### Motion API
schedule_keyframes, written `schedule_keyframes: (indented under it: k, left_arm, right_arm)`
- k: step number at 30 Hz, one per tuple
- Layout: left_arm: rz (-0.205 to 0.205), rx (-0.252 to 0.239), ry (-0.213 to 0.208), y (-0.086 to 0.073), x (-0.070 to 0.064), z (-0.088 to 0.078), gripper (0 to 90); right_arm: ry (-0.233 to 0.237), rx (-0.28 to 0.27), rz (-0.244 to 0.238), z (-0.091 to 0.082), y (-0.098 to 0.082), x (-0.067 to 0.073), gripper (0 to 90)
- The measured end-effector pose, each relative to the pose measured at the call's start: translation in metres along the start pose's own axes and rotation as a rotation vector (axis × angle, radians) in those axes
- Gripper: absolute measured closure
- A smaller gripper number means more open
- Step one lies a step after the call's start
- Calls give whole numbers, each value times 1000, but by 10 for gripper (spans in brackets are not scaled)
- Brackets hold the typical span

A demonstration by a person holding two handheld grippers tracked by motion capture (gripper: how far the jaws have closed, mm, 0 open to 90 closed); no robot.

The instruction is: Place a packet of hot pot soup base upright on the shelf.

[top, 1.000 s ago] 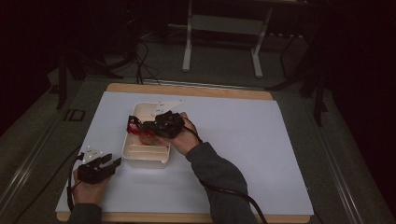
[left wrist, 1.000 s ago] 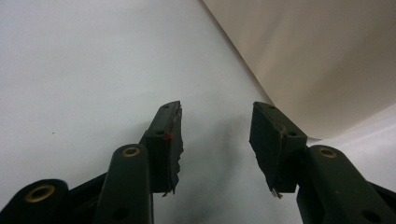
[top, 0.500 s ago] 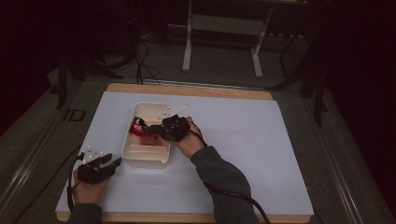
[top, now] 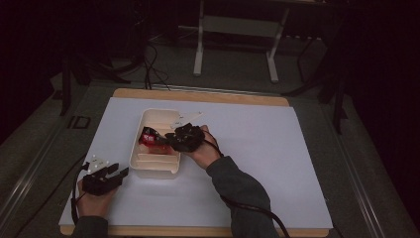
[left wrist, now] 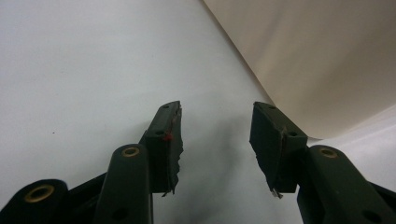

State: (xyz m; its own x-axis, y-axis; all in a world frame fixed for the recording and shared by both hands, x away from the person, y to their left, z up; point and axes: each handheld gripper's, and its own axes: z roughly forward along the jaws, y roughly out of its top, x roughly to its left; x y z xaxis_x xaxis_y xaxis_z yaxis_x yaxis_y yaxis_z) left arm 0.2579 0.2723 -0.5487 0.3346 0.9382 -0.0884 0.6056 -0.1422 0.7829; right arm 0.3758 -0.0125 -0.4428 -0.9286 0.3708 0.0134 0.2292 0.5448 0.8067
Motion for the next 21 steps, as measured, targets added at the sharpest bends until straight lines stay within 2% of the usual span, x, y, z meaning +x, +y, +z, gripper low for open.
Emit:
schedule_keyframes:
  k: [9, 12, 21]
  left_arm:
    - [-1, -1, 1, 0, 0, 0, 537]
    - [-3, -2, 2, 0, 0, 0, 536]
    - [-4, 0, 7, 0, 0, 0, 534]
  right_arm:
    - [-47, -2, 10, -21, 9, -1, 564]
    - [-73, 0, 34, -30, 10, -2, 520]
    - [-130, 42, 108, -60, -4, -11, 492]
